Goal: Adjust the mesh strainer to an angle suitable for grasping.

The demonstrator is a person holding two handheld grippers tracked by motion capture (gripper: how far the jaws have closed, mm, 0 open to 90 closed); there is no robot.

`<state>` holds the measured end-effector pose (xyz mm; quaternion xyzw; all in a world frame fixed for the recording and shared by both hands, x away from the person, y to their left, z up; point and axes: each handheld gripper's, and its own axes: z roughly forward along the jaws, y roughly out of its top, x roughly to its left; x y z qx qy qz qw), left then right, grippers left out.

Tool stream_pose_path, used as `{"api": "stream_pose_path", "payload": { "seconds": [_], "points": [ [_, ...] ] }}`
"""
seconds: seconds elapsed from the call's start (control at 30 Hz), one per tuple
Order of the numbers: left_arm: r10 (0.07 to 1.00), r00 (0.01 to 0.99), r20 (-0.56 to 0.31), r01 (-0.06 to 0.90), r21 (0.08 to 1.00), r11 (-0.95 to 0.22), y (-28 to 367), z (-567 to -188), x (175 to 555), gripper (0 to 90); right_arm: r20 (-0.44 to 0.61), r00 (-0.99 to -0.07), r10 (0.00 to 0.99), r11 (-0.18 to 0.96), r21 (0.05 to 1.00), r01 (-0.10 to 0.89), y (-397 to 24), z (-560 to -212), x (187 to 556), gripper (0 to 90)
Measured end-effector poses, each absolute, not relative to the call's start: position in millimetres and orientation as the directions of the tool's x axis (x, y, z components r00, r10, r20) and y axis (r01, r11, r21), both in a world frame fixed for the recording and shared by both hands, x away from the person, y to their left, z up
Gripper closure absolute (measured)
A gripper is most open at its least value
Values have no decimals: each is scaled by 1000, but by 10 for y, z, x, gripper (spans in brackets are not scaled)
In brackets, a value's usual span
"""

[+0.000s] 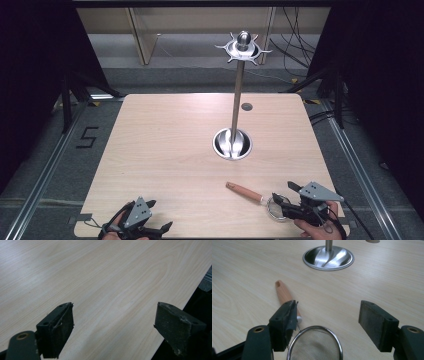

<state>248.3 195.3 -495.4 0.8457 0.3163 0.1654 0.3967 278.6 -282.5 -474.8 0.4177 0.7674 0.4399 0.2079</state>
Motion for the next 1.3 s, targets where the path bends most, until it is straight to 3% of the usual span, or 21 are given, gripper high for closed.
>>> {"api": "stream_pose_path", "payload": {
  "seconds": [0.9, 1.17, 1.2, 1.3],
  "points": [
    [675, 737, 39, 402, 777, -484, 1956, -4960, 2493, 149, 67, -573, 817, 258, 845, 468, -2756, -4726, 2809, 314],
    [681, 732, 16, 412, 786, -461, 1946, -4971, 2489, 149, 12, -666, 746, 359, 835, 417, -2573, -4664, 2847, 303],
    [665, 745, 45, 383, 787, -483, 1959, -4968, 2512, 149, 20, -673, 739, 368, 826, 428, -2502, -4660, 2852, 274],
    [686, 728, 2, 422, 787, -450, 1937, -4977, 2484, 149, 22, -685, 728, 388, 811, 438, -2439, -4696, 2867, 240]
  ]
}}
